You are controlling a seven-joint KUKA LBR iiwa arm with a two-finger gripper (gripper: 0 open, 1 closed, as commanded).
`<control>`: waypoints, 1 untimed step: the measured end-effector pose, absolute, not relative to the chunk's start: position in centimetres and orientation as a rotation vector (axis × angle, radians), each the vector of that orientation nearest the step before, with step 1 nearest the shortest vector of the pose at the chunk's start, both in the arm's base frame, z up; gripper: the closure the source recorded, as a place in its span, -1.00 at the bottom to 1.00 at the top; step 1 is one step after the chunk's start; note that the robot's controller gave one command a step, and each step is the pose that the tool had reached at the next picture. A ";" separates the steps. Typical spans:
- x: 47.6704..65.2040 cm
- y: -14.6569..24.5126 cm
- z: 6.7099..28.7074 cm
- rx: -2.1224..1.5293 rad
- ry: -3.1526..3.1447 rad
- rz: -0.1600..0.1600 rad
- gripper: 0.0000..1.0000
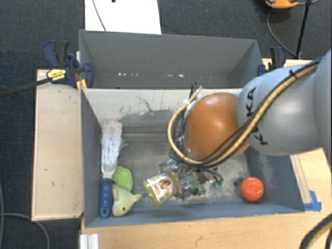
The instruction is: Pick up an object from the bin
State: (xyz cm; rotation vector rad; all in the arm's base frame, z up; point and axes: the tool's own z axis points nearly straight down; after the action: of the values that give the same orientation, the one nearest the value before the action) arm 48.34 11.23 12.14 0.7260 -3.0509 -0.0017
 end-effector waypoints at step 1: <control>48.7 12.6 13.7 0.744 -3.068 -0.001 1.00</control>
Offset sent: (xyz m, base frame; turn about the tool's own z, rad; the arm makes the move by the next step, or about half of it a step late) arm 0.0155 -0.0092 0.1278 -0.0338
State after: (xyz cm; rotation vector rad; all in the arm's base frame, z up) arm 48.71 12.62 13.75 0.7436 -3.0679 -0.0007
